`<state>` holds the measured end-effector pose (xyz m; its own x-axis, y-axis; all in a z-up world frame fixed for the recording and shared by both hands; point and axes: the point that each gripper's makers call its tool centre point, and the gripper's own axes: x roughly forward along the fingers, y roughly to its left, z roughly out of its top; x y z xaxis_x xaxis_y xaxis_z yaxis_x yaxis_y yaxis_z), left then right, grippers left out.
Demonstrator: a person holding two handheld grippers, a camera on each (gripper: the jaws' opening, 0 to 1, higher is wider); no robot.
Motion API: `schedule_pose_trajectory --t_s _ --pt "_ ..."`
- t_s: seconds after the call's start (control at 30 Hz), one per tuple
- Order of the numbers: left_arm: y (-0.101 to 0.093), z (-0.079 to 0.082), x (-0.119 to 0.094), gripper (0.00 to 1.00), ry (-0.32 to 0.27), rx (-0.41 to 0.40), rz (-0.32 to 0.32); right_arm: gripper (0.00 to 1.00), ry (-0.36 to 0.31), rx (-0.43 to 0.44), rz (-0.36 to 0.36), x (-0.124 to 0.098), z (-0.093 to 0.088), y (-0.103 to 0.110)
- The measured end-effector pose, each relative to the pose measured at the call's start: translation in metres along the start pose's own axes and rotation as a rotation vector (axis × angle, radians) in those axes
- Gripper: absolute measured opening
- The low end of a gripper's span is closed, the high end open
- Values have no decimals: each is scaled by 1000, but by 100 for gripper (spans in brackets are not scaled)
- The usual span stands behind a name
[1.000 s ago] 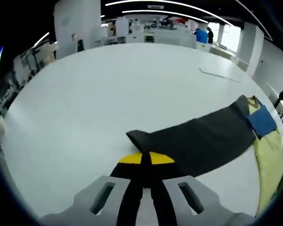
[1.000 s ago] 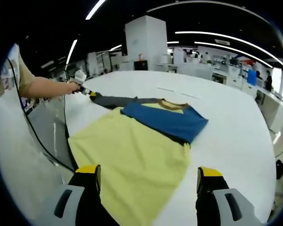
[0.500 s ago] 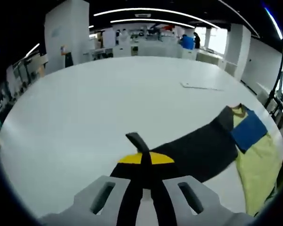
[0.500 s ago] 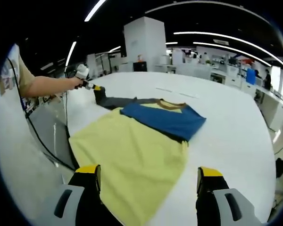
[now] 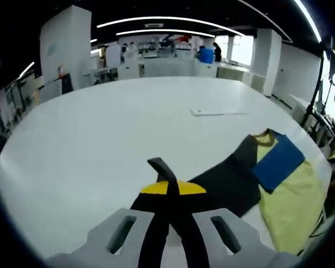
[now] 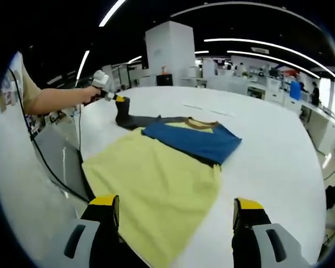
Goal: Fold the garment on the visible template until the final outline fits inside the template.
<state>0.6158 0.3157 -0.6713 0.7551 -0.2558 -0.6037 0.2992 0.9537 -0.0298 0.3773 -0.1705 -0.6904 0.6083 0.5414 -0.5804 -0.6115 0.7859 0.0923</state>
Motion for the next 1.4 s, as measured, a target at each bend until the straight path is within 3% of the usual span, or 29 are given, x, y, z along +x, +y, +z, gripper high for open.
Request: schedule_pose_trajectory --t_s 0.47,0.93,1.4 --pt "-43 20 11 0 2 66 -78 82 -1 7 8 1 -5 -2" --pt "-79 25 26 0 30 100 -150 82 0 20 12 1 -10 -6" --pt "-137 31 20 0 47 157 -222 82 -2 32 9 0 -11 -12"
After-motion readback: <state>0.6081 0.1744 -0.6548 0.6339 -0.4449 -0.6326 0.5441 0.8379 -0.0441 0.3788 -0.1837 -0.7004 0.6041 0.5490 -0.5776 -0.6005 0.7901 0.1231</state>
